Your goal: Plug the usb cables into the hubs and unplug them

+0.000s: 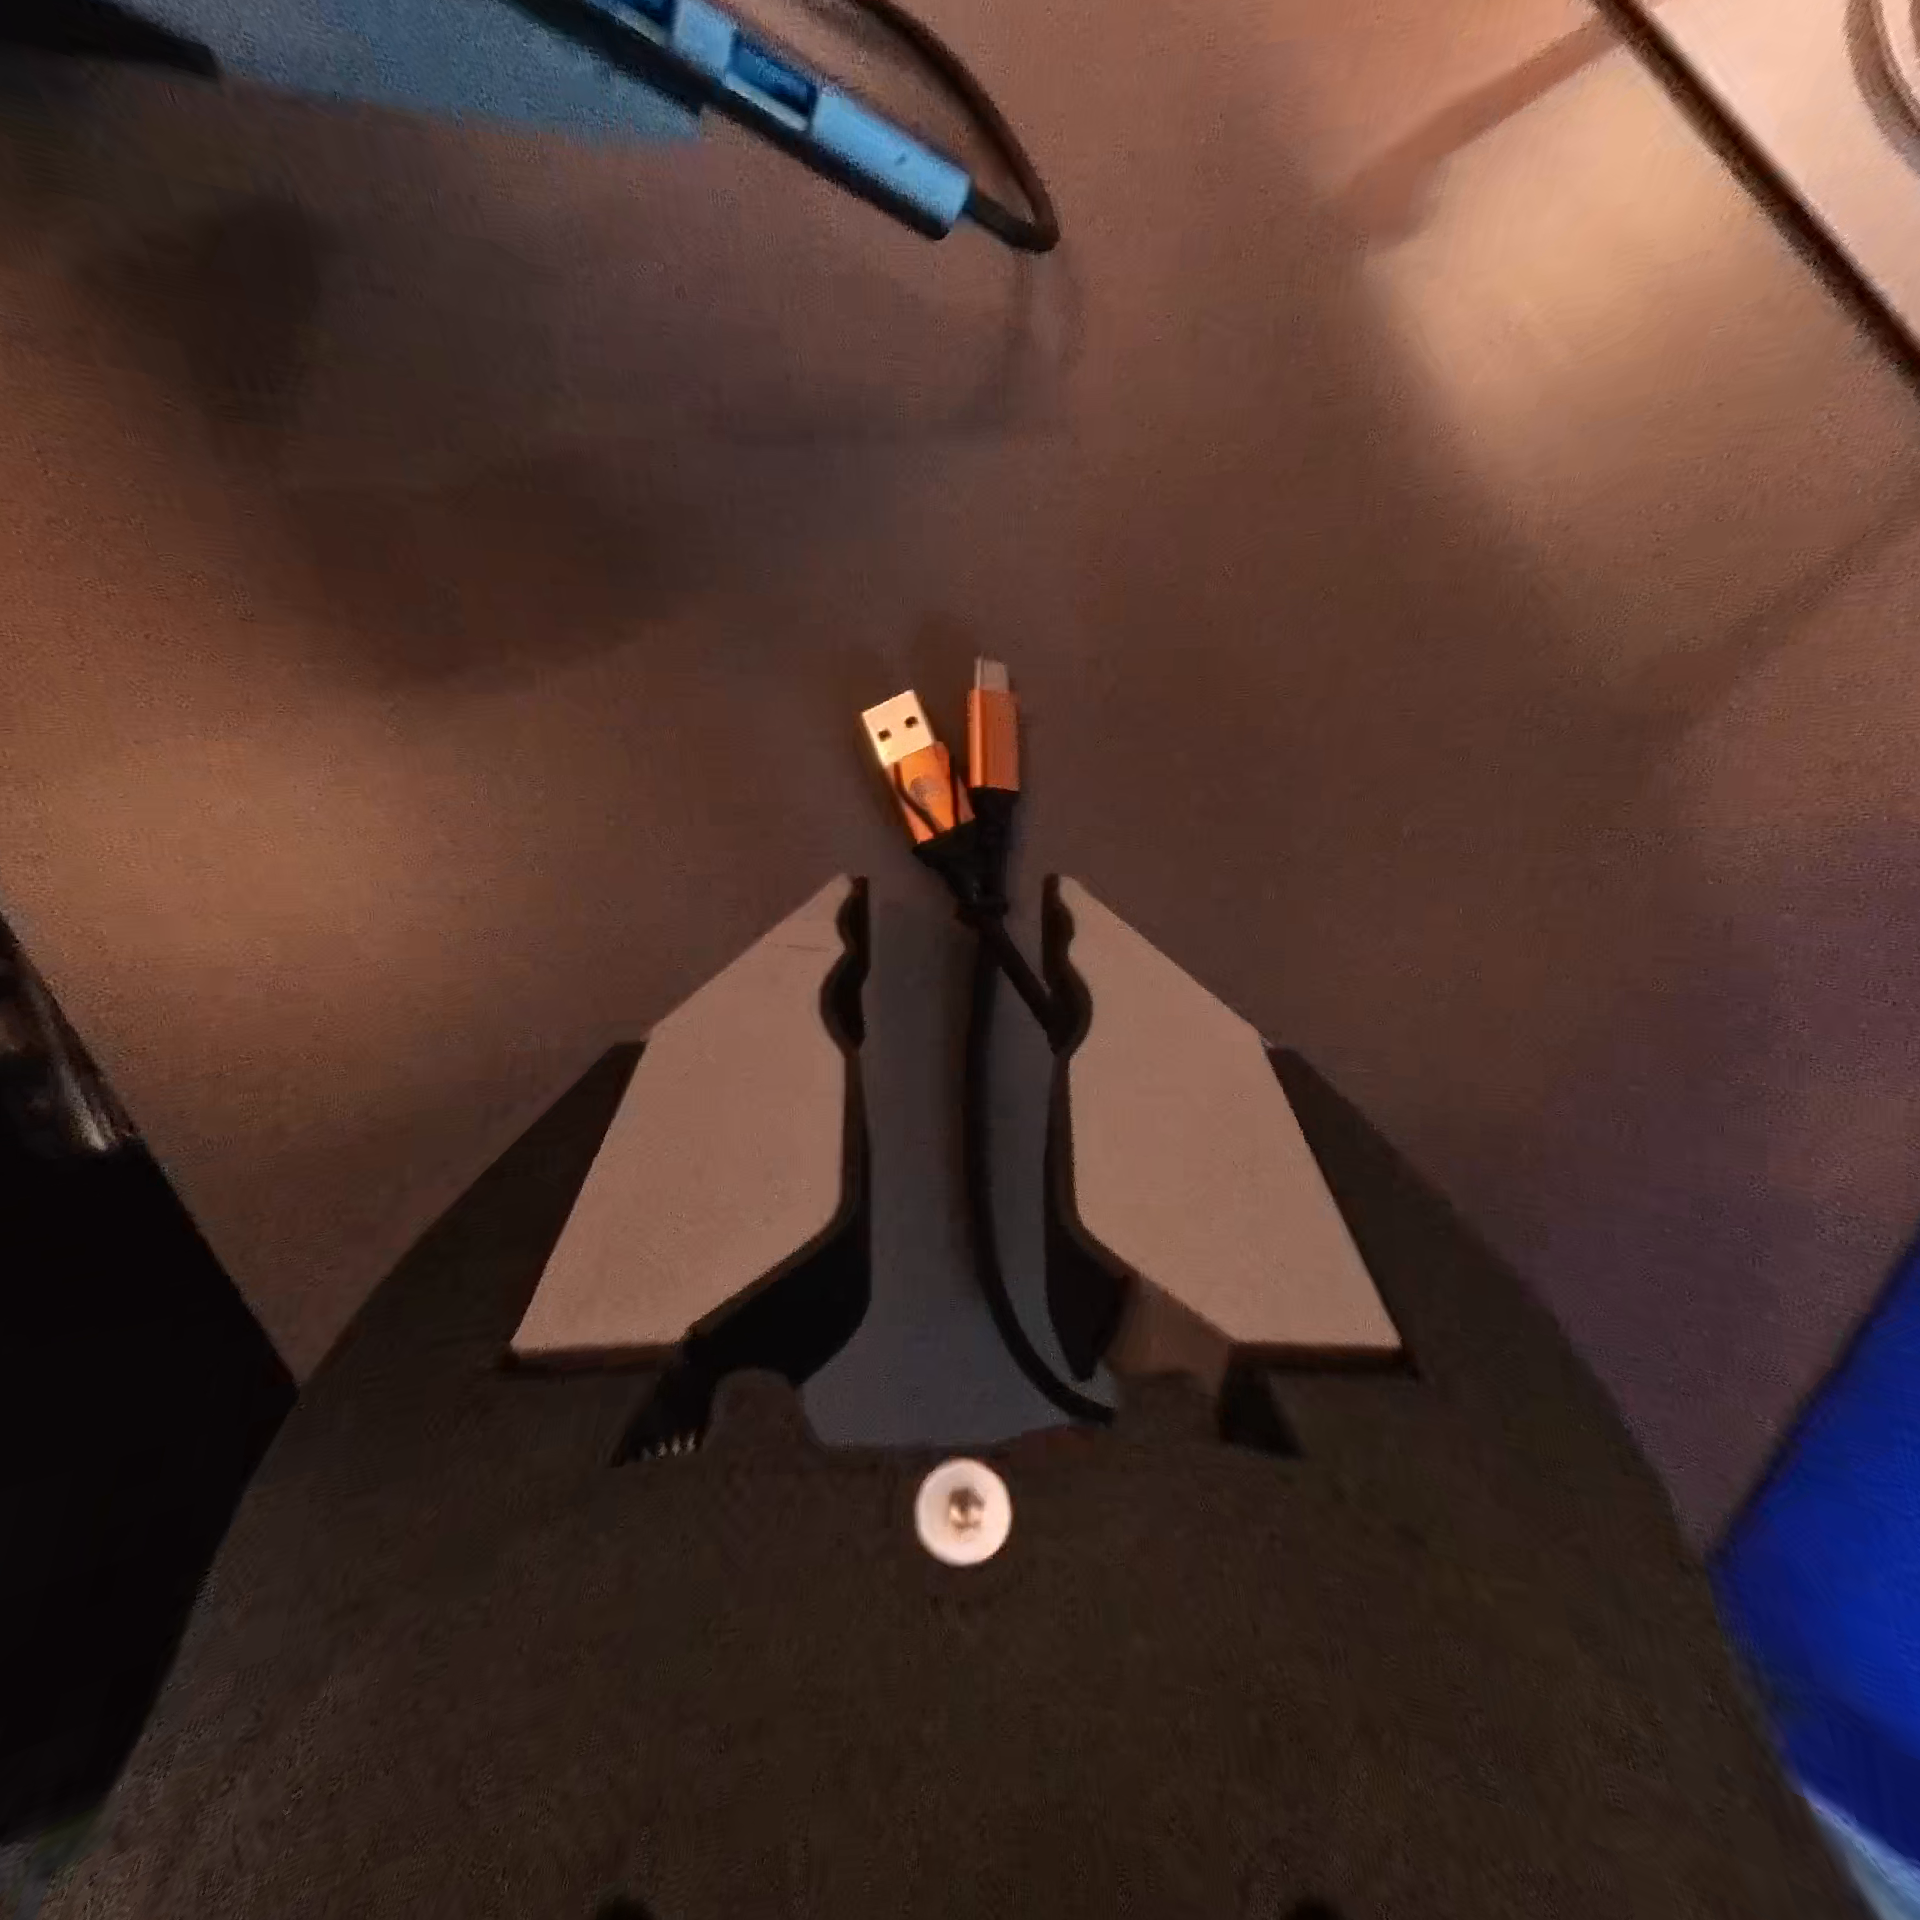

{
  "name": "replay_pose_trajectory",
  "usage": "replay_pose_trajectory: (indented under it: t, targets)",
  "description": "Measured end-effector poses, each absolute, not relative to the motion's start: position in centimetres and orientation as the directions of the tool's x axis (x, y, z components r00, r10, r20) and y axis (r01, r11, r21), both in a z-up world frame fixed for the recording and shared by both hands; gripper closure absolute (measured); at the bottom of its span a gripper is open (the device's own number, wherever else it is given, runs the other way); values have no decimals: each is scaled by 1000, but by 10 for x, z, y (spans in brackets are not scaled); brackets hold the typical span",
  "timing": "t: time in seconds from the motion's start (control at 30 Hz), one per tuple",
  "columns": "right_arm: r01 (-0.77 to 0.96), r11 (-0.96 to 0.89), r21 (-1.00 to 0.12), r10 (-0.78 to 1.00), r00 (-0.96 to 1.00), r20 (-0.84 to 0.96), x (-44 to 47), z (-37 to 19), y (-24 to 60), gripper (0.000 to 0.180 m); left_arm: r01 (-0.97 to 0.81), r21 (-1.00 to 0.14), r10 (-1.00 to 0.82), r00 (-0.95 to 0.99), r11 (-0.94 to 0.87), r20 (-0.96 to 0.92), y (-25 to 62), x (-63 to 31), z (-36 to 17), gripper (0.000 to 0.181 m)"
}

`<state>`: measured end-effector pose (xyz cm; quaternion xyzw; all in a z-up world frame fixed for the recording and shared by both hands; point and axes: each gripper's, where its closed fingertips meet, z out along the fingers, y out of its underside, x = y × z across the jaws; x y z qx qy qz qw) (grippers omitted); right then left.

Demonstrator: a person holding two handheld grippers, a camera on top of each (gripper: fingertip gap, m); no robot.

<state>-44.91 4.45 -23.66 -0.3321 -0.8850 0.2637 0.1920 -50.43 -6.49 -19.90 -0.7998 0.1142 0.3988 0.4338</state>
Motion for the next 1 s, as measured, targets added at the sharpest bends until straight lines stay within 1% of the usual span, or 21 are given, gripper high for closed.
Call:
replay_pose_trajectory:
  t: [0.03, 0.1, 0.17, 0.23, 0.27, 0.33, 0.4, 0.53, 0.67, 0.8, 1.0]
  targets:
    - [456, 674, -581, 657, -730, 189, -448, -239, 44, 153, -530, -601, 161, 655, -599, -738, -65, -504, -199, 167]
    - [410, 714, -568, 609, -763, 215, -448, -243, 41, 153, -534, -593, 154, 651, -602, -743, -64, -503, -200, 167]
    - [361, 730, -580, 573, -786, 233, -451, -244, 34, 151, -540, -584, 148, 645, -606, -750, -64, -503, -200, 166]
    - [303, 753, -585, 534, -801, 272, -456, -243, 30, 156, -540, -583, 147, 645, -606, -750, -64, -503, -201, 167]
    - [274, 766, -582, 517, -801, 302, -460, -244, 30, 162, -539, -585, 149, 646, -606, -749, -64, -503, -200, 167]
    - [236, 769, -595, 497, -806, 322, -465, -244, 31, 164, -539, -587, 149, 647, -604, -748, -64, -503, -200, 167]
    - [240, 730, -640, 496, -831, 254, -462, -243, 31, 169, -547, -580, 142, 643, -603, -753, -64, -502, -201, 167]
    - [206, 619, -758, 447, -886, 125, -450, -237, 27, 170, -567, -569, 129, 631, -596, -765, -62, -498, -200, 167]
    - [192, 478, -857, 402, -915, 19, -441, -213, 22, 170, -585, -560, 117, 623, -587, -773, -60, -494, -199, 167]
    - [241, 399, -885, 392, -917, -73, -442, -204, 23, 170, -595, -544, 110, 609, -592, -786, -59, -494, -200, 166]
    - [264, 382, -886, 384, -917, -107, -439, -203, 22, 171, -609, -515, 105, 580, -603, -808, -59, -495, -199, 167]
